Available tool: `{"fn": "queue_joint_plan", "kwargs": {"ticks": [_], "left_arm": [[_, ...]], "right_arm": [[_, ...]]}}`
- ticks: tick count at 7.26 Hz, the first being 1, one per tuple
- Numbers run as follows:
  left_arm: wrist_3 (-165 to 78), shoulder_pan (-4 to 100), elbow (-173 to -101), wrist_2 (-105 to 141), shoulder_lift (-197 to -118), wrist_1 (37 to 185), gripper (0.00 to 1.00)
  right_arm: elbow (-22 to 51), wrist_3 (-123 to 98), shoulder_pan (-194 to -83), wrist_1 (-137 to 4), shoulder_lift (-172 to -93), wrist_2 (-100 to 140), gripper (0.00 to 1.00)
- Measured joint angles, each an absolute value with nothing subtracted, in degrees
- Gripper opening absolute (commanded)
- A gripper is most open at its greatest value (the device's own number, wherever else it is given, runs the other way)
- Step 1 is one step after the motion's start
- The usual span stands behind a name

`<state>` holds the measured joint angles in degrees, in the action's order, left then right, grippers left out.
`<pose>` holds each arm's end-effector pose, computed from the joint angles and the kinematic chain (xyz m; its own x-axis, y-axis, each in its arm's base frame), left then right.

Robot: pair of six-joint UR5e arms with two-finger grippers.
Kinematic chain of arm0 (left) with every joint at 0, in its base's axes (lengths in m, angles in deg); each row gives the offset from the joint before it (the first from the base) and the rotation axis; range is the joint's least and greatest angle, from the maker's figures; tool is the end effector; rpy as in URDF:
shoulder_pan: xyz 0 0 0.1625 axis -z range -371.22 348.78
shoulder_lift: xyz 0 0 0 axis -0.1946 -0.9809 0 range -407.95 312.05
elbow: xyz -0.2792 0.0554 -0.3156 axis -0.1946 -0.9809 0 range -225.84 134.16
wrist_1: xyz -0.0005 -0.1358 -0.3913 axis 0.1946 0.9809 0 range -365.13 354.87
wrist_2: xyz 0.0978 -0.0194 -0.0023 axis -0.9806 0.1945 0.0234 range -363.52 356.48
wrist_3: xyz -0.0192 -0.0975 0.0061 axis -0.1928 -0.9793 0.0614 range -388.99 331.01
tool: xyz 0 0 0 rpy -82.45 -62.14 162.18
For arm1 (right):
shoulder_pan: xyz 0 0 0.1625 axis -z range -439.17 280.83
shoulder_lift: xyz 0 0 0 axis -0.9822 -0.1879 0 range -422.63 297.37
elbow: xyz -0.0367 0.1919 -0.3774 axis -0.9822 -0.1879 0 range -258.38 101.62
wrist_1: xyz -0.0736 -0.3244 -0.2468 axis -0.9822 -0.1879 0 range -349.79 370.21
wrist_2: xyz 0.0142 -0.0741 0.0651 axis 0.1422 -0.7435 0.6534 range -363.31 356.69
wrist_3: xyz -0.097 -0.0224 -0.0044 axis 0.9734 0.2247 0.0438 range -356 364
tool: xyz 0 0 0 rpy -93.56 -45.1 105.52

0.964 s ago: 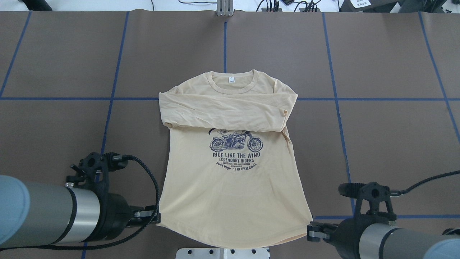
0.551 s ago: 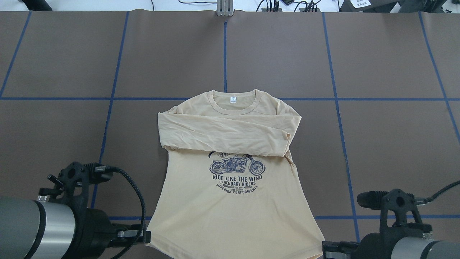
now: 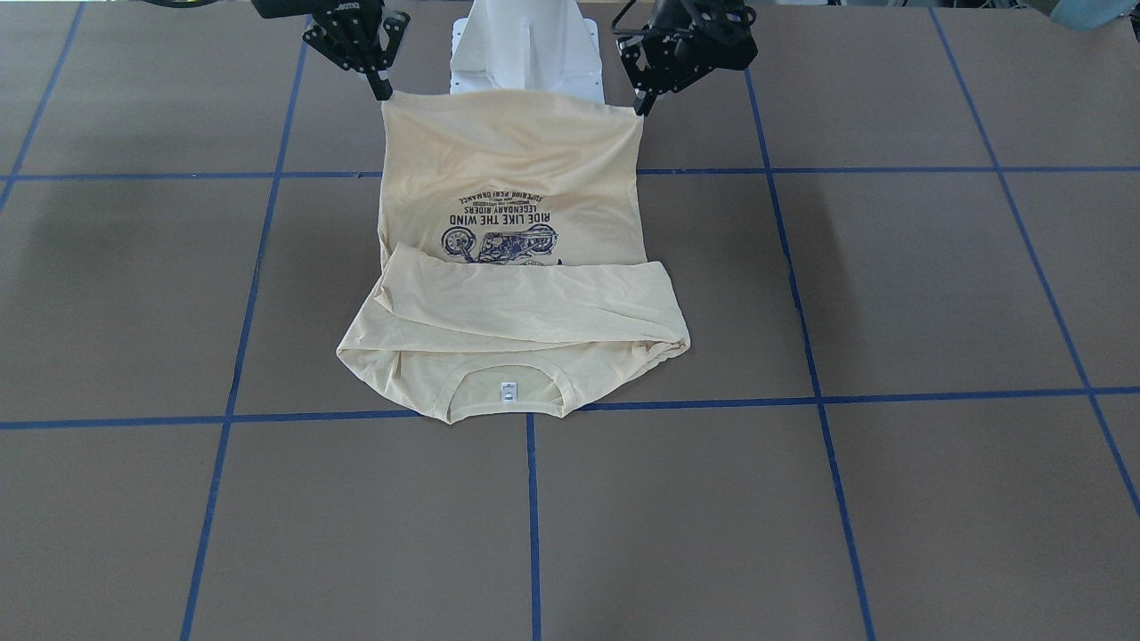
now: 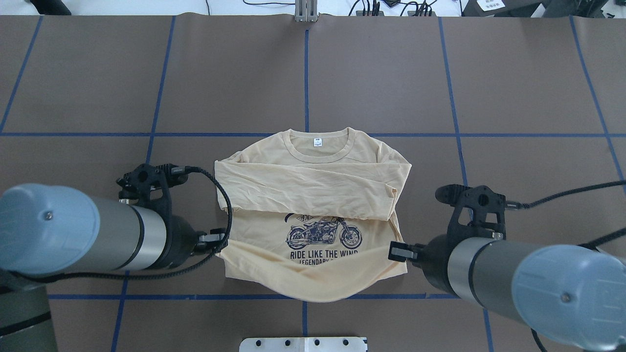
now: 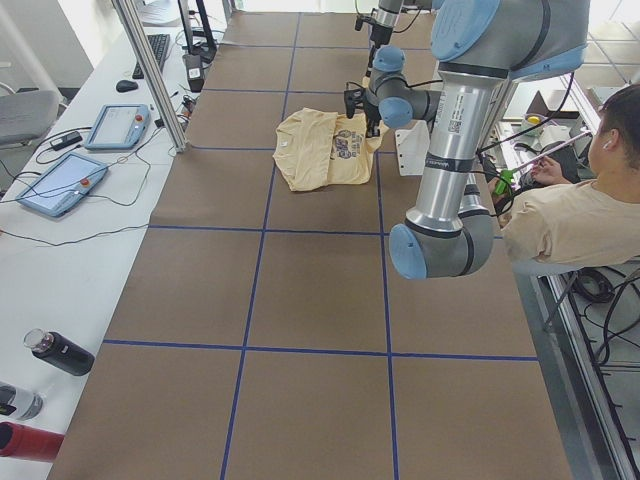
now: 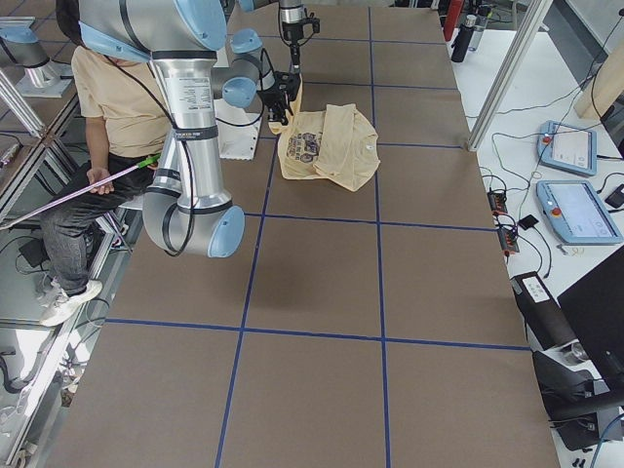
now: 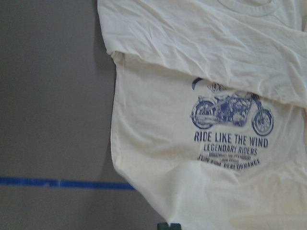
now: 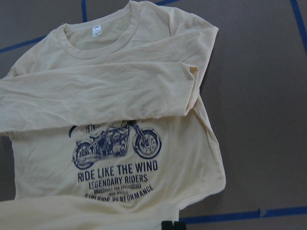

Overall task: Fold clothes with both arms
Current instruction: 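Lift the hem with both grippers and fold it toward the collar, then open both grippers at the collar and raise them off the shirt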

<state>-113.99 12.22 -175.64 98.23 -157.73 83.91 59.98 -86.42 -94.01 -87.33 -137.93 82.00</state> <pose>0.3932 -0.2937 0.1899 0.4960 -0.1219 -0.8597 0.1874 0.9818 -0.0311 -0.3735 -0.2452 0.1981 0.5449 0.1519 0.8247 -0.3243 0.9451 0.0402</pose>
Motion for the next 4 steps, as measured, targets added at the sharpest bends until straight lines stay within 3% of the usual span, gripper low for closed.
{"fn": "queue_joint_plan", "kwargs": {"ticks": [4], "left_arm": [[-111.9,21.6,-168.4,94.8,-162.7,84.4,0.00]], "right_arm": [[51.4,-79.8,-107.0,-86.9,-133.6,83.7,0.00]]}}
